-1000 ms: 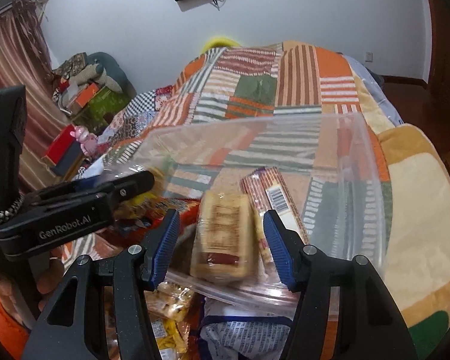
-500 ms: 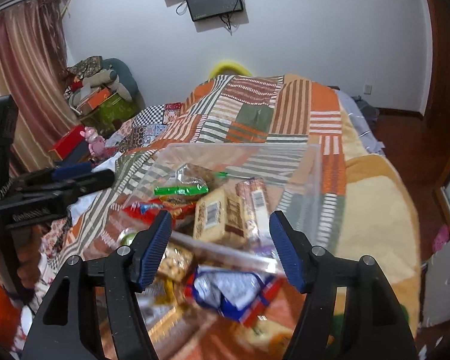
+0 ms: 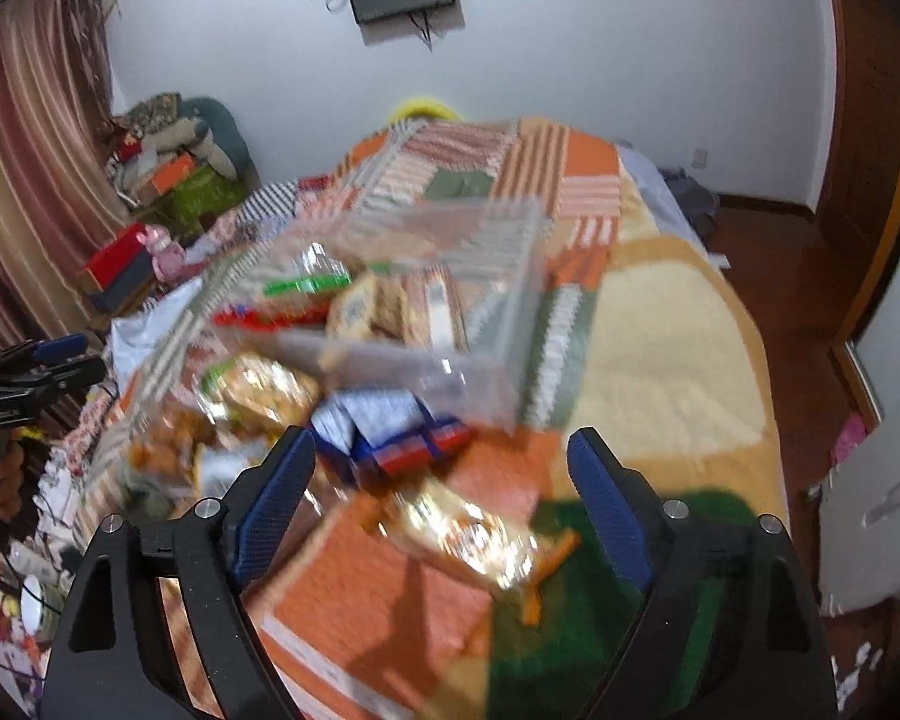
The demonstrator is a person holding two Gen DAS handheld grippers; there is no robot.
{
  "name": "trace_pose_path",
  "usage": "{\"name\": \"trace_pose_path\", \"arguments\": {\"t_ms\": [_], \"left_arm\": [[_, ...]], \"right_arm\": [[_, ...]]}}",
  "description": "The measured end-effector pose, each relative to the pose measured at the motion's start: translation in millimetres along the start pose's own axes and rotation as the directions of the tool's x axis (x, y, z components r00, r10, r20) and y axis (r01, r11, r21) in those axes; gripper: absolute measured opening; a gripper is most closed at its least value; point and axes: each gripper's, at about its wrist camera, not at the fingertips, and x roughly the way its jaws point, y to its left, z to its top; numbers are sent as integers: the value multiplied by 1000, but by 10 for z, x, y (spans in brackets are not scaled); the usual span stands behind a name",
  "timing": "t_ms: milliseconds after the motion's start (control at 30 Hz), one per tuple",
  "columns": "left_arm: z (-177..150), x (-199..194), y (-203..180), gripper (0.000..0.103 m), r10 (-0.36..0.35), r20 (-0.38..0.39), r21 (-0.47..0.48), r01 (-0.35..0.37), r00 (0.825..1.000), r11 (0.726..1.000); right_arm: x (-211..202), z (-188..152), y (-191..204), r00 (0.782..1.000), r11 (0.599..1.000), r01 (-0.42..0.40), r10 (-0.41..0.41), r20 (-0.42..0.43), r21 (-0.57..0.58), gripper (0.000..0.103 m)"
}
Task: Organize snacks
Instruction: 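Grasp the green pea snack bag with the left tool while the right tool grasps the orange-label bread pack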
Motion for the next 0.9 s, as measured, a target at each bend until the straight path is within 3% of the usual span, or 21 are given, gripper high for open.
{"name": "trace_pose_path", "arguments": {"t_ms": [267, 500, 667, 800, 900], "left_arm": [[-402, 240, 254, 87, -13, -87, -77, 6, 996, 997], [-540, 382, 280, 87, -64, -127, -89, 53, 990, 995], [-636, 518, 205, 87, -111, -164, -90, 97, 980, 991], [-682, 628, 124, 87, -102, -187, -80, 89, 977, 993], [-709, 696, 108, 86, -96, -189, -99, 79, 977, 992]], "right_arm": [[311, -247, -140, 993, 999, 0, 4, -117, 32, 84], [529, -284, -143, 983, 1000, -4, 8, -185, 22, 84], [432, -408, -67, 980, 1000, -6, 0, -200, -30, 84], [296, -521, 1, 975, 998, -63, 57, -214, -19, 83], [208, -583, 65, 970, 994, -109, 104, -219, -7, 73]]}}
